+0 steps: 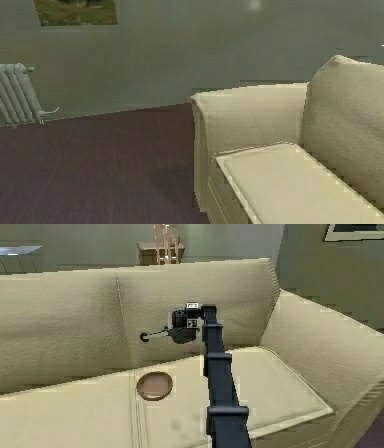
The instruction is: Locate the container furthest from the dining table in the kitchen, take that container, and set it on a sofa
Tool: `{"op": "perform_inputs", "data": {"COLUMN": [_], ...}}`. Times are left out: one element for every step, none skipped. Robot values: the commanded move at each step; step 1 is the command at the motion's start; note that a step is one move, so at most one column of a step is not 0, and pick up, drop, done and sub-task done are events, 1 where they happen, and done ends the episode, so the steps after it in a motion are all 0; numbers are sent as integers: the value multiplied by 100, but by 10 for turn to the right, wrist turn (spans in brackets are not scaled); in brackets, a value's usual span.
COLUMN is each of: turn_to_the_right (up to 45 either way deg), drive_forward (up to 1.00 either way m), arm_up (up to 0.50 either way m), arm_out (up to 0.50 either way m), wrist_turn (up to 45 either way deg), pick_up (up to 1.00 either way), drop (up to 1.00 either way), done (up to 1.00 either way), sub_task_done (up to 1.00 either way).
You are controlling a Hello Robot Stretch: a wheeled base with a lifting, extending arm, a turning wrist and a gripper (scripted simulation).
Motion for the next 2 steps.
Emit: {"op": "perform_inputs", "data": {"turn_to_the_right": [0,0], "drive_forward": [0,0], "arm_up": [0,0], "arm_out": [-8,0], "wrist_turn": [0,0], "pick_up": [0,0], "drop": [0,0], "done": [0,100], "sub_task_done": [0,0]}}
